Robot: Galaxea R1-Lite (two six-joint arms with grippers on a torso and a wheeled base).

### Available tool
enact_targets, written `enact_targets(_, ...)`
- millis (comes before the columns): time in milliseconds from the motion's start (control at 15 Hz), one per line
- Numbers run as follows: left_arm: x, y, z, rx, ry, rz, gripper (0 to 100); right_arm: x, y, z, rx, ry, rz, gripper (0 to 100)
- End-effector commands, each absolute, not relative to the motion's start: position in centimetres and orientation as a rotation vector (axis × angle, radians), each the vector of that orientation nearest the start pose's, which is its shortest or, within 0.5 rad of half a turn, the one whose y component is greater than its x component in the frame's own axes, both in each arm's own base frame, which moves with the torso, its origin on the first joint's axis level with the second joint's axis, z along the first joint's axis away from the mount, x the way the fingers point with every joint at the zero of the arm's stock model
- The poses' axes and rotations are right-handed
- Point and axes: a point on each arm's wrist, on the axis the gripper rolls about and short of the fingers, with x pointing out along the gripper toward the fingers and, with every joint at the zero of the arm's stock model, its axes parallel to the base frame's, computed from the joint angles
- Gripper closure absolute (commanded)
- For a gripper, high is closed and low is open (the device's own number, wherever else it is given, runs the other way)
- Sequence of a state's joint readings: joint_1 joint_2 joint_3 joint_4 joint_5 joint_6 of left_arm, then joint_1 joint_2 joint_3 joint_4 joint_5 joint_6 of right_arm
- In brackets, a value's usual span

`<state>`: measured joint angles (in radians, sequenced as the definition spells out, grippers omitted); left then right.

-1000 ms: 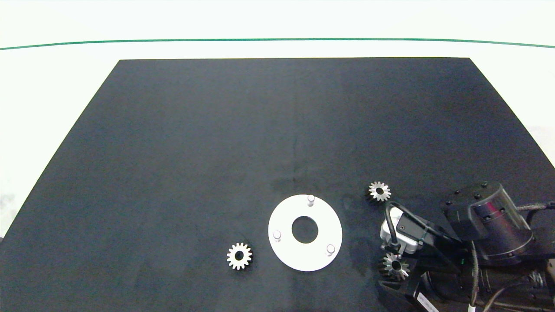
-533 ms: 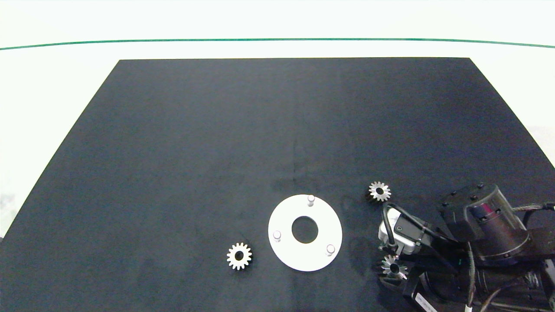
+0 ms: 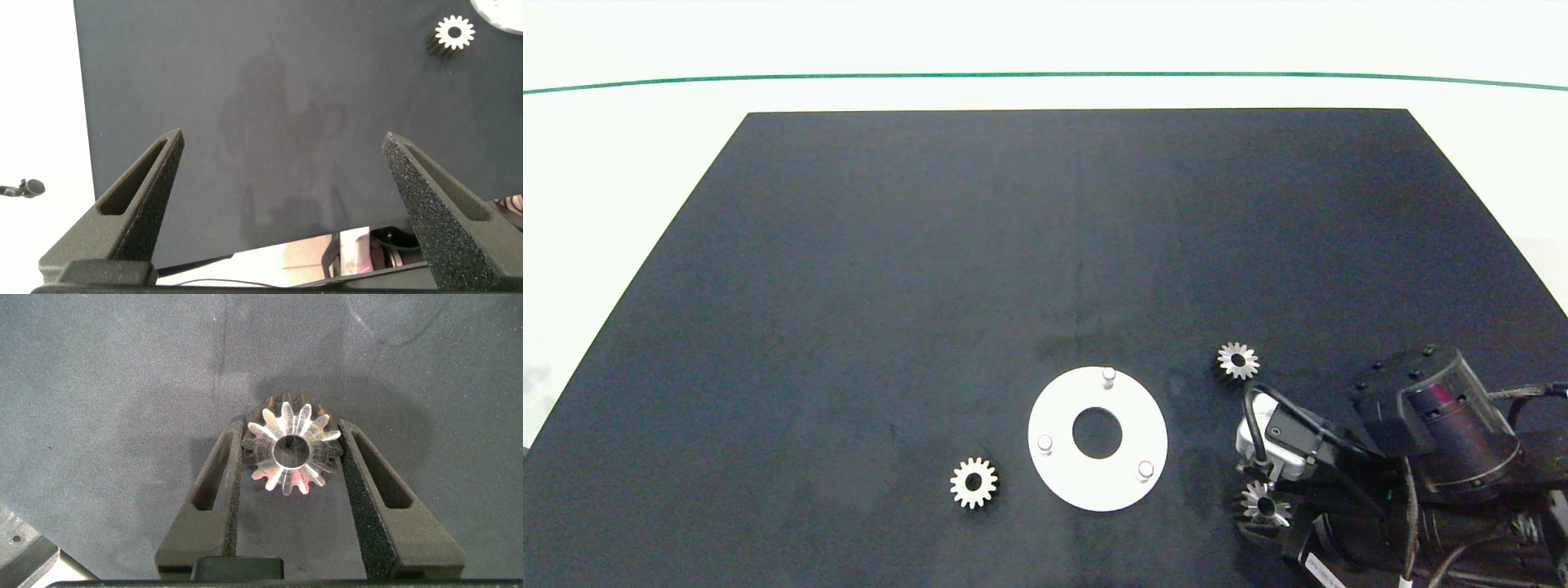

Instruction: Install three planetary gears onto the carrier pins

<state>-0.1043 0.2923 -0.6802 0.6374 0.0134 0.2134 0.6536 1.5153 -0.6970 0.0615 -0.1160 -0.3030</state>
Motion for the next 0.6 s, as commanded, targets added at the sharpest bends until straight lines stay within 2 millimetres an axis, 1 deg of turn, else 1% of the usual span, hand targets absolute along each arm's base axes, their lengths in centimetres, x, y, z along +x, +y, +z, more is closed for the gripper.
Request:
enact_targets(67,-5.45,0.60,19.68,0.228,0.244,-0.117,0,17.83,13.31,14.52,-0.623,0.746,0.612,76)
enact_targets(600,-5.38,0.59,19.74,0.229,0.247,-0.117,0,17.63,13.19,14.52,-0.626,0.747,0.610,93)
